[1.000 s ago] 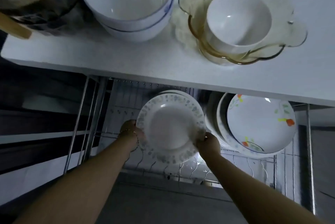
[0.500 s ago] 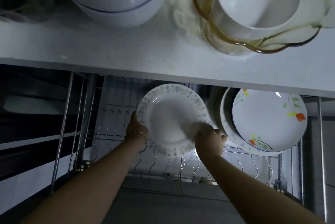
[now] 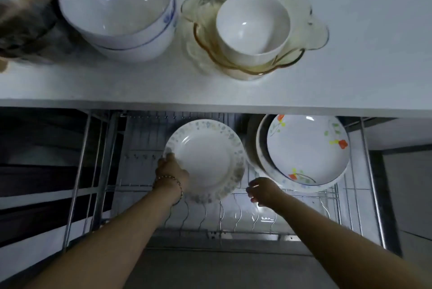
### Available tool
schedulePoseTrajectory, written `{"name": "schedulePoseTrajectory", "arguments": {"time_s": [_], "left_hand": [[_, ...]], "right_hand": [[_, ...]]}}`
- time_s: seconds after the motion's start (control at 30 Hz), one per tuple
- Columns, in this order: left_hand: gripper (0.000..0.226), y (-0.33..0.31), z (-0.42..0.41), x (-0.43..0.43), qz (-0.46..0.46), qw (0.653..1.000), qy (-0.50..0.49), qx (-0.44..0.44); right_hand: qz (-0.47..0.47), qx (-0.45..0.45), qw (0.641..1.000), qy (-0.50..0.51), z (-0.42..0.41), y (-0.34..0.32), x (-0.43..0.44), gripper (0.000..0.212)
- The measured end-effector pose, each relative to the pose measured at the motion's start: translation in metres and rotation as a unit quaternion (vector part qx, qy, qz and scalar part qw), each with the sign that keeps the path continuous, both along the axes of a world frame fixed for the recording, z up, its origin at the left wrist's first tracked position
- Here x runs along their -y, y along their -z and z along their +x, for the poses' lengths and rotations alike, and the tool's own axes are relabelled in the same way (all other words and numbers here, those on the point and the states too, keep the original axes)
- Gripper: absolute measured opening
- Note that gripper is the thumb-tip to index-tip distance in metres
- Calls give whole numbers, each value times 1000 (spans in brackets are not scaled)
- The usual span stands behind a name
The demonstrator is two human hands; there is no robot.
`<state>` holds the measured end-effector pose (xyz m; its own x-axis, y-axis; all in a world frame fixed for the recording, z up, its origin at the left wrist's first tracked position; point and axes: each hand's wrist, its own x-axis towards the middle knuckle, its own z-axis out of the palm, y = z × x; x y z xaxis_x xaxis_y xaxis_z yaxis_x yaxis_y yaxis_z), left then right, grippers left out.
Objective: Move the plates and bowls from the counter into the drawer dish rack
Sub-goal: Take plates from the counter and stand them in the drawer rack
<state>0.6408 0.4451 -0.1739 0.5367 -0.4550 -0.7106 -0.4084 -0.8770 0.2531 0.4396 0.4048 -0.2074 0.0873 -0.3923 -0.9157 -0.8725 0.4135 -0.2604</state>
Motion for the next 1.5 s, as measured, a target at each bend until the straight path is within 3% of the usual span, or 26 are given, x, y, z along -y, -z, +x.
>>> {"name": "schedulePoseTrajectory", "arguments": {"time_s": [0.07,0.13,0.17,0.23,0.33,0.53,0.67,0.87,1.13,1.33,1.5], "left_hand": [[40,-18,-20,3,-6,998,55,-30],[26,-44,-50,7,-12,994,71,-79],[24,-56,-68,11,-29,992,86,-90],[24,-85,-108,18,-25,985,134,-102],[24,-125,-177,28,-61,981,157,-93],[33,-214,-296,55,-117,974,187,-55],[27,-268,-339,70,-165,971,172,-31],[34,-325,-346,94,-201,972,123,7],[34,-352,-313,151,-240,968,72,4],[31,-336,-286,202,-244,969,33,-25],[15,-305,-265,253,-249,958,-99,-101]], "right_hand": [[-3,-9,998,-66,-24,-28,7,28],[-33,-8,994,-100,-52,-62,15,14],[-52,1,993,-107,-69,-80,19,22],[-81,11,989,-121,-106,-119,28,36],[-134,-3,976,-170,-165,-178,40,40],[-258,-29,937,-234,-277,-267,69,38],[-307,-28,916,-258,-319,-315,89,38],[-346,1,896,-279,-323,-371,131,37],[-371,33,889,-267,-289,-409,197,36],[-358,40,894,-267,-252,-396,264,36],[-335,49,909,-241,-221,-352,334,44]]}}
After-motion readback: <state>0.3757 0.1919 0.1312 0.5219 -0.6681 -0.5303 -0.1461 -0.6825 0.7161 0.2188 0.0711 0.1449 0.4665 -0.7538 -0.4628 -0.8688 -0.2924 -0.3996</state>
